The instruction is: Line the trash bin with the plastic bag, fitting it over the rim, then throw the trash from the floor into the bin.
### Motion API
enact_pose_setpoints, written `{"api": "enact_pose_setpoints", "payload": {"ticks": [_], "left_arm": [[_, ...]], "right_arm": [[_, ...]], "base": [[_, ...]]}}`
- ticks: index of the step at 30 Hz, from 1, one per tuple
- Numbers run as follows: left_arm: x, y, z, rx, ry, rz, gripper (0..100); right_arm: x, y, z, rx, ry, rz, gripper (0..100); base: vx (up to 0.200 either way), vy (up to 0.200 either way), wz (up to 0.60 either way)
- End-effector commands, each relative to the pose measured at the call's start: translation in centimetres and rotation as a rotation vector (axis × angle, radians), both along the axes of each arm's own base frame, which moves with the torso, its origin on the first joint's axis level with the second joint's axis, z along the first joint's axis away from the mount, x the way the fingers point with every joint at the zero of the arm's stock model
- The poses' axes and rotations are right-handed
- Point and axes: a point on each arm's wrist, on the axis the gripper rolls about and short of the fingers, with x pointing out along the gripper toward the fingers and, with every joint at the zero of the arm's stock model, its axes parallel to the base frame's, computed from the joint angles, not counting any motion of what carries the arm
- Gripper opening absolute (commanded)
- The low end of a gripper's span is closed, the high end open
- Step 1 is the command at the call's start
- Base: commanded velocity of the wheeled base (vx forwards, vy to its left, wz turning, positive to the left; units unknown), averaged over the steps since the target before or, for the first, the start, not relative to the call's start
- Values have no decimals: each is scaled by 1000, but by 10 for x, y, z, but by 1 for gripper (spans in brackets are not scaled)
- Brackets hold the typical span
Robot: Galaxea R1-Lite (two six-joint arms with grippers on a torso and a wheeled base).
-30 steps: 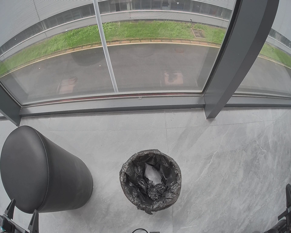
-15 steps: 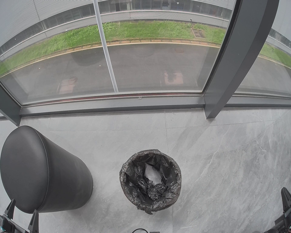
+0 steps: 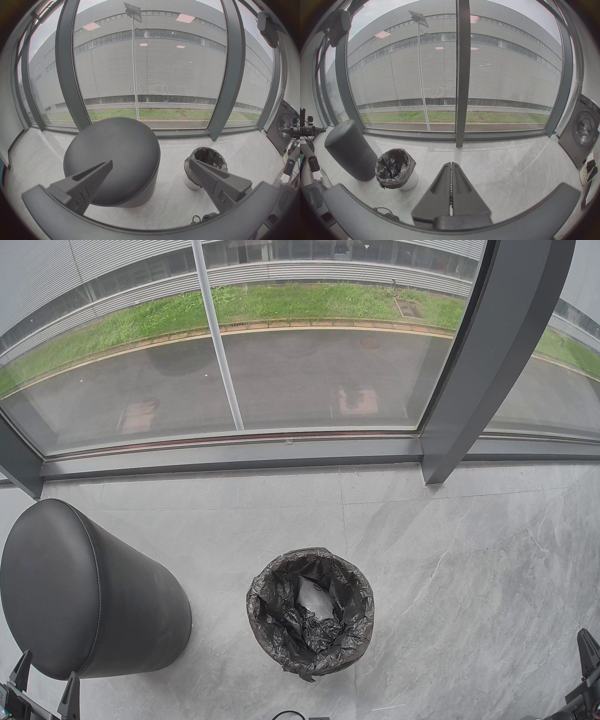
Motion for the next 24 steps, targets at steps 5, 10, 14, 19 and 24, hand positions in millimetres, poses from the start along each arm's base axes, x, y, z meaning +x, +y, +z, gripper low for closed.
{"api": "enact_pose_setpoints", "payload": {"ticks": [5, 10, 14, 19, 24], "left_arm": [[-1, 0, -2, 0, -8, 1, 100], [-1, 0, -2, 0, -8, 1, 100], [-1, 0, -2, 0, -8, 1, 100], [-1, 0, -2, 0, -8, -1, 100], [-1, 0, -2, 0, -8, 1, 100]], "right_arm": [[0, 0, -5, 2, 5, 2, 0], [0, 0, -5, 6, 5, 2, 0], [0, 0, -5, 6, 7, 2, 0], [0, 0, -5, 6, 7, 0, 0], [0, 0, -5, 1, 5, 0, 0]], "base": [[0, 0, 0], [0, 0, 0], [0, 0, 0], [0, 0, 0], [0, 0, 0]]}}
